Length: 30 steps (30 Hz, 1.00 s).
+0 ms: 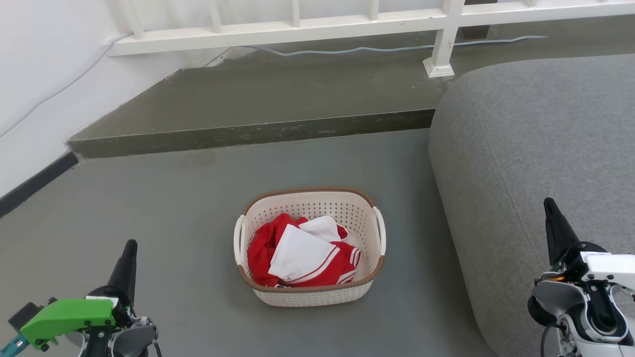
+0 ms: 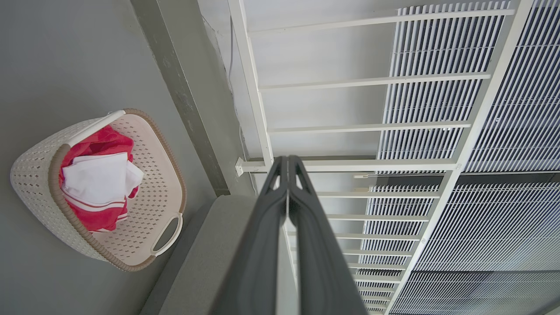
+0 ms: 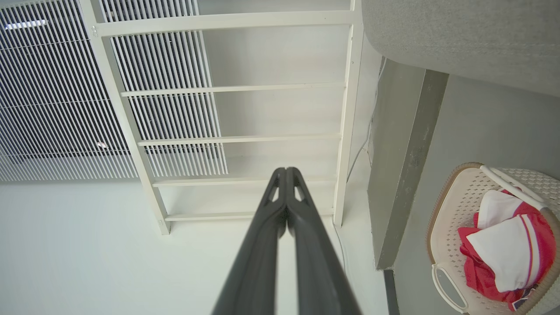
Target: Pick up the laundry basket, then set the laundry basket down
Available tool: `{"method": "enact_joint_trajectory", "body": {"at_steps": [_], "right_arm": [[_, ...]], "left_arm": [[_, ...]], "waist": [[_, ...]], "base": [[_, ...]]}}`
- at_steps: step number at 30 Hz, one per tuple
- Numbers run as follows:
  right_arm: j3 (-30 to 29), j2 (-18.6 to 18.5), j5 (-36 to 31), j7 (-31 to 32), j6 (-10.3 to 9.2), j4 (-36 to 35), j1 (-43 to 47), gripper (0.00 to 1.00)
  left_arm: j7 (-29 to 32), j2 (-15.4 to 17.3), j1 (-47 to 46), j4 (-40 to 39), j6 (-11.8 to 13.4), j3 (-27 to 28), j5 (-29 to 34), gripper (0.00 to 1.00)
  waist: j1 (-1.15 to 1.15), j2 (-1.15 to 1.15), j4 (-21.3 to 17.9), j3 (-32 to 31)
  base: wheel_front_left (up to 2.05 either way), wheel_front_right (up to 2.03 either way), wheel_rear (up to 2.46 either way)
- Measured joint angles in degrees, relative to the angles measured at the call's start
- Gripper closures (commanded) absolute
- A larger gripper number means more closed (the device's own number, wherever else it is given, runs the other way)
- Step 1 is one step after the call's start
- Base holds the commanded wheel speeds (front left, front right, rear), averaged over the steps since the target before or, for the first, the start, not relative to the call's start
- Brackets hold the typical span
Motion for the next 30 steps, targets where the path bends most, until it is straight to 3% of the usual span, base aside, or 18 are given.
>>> {"method": "enact_joint_trajectory", "body": {"at_steps": [30], "right_arm": [[-0.1, 0.0, 0.0, 0.0, 0.00, 0.0, 0.0, 1.00]], "left_arm": [[0.0, 0.0, 0.0, 0.0, 0.0, 0.0, 0.0, 1.00]], "waist": [[0.00, 0.00, 0.0, 0.0]], "base": [[0.00, 0.00, 0.00]]}}
